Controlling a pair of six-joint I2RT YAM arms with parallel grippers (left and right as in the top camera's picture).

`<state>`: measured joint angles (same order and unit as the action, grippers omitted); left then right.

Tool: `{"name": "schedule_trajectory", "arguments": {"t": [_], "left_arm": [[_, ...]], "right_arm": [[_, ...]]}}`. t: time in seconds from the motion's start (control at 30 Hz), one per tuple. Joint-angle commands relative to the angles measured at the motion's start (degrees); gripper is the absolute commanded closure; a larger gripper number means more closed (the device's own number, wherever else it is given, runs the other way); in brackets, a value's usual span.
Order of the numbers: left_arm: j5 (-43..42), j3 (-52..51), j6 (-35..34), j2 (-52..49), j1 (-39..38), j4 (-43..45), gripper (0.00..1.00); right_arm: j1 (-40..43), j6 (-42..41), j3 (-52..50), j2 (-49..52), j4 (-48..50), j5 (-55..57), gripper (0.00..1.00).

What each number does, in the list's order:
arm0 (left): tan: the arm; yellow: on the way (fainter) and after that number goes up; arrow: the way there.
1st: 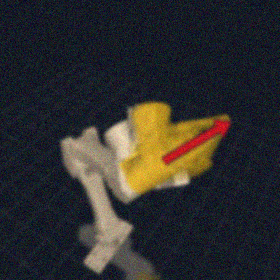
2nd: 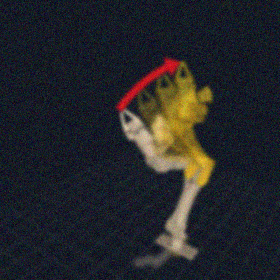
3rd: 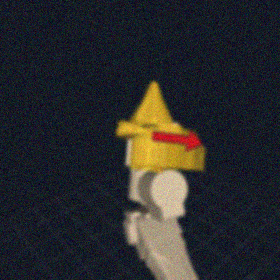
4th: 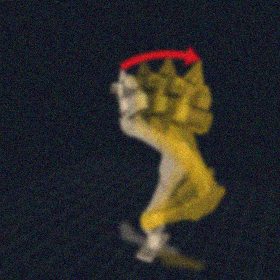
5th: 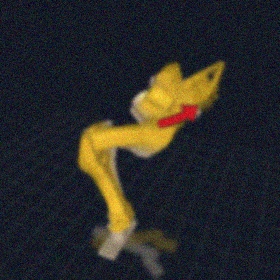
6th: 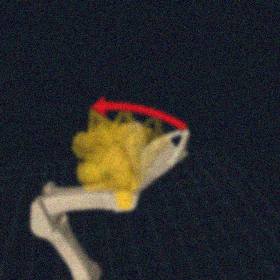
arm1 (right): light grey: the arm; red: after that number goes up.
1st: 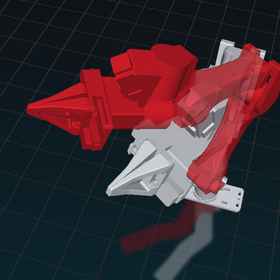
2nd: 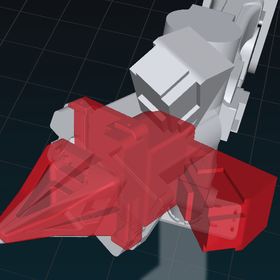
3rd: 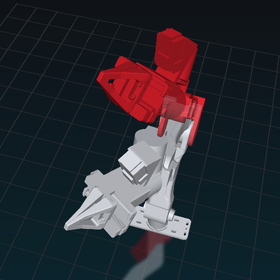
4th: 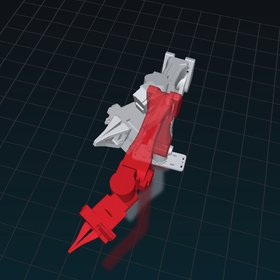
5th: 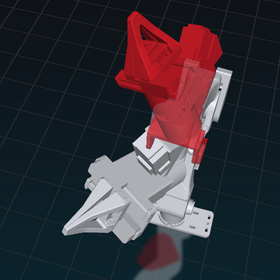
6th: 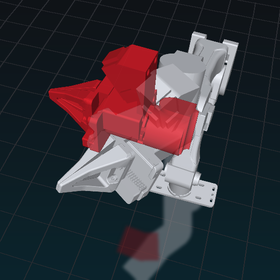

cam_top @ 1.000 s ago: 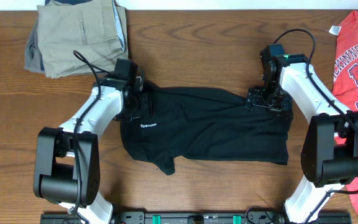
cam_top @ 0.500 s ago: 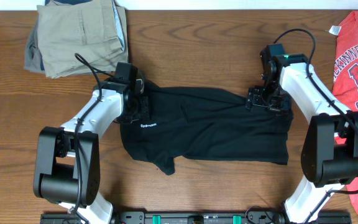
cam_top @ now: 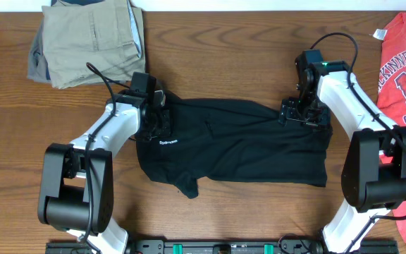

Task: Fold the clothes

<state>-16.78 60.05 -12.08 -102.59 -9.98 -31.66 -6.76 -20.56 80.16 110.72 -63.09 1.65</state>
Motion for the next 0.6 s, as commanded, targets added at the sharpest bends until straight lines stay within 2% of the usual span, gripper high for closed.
{"name": "schedule_trajectory", "arguments": {"t": [0.0,0.03,0.07,0.3,0.57], "left_arm": [[-0.7,-0.6,0.5,-0.2,-0.2,0.0,0.79],[-0.6,-0.6,0.5,-0.2,-0.2,-0.1,0.89],[-0.6,-0.6,0.5,-0.2,-0.2,-0.3,0.94],[-0.5,1.0,0.5,5.0,0.4,-3.5,0.94],[3.8,1.2,0.5,14.8,3.0,-8.2,0.94]], "right_arm": [[-0.8,-0.2,-0.3,-1.7,0.1,-0.2,0.16],[-0.8,-0.2,-0.3,-1.7,0.1,-0.2,0.16],[-0.8,-0.2,-0.3,-1.7,0.1,-0.2,0.16],[-0.8,-0.2,-0.3,-1.7,0.1,-0.2,0.16],[-0.8,-0.2,-0.3,-1.7,0.0,-0.2,0.16]]}}
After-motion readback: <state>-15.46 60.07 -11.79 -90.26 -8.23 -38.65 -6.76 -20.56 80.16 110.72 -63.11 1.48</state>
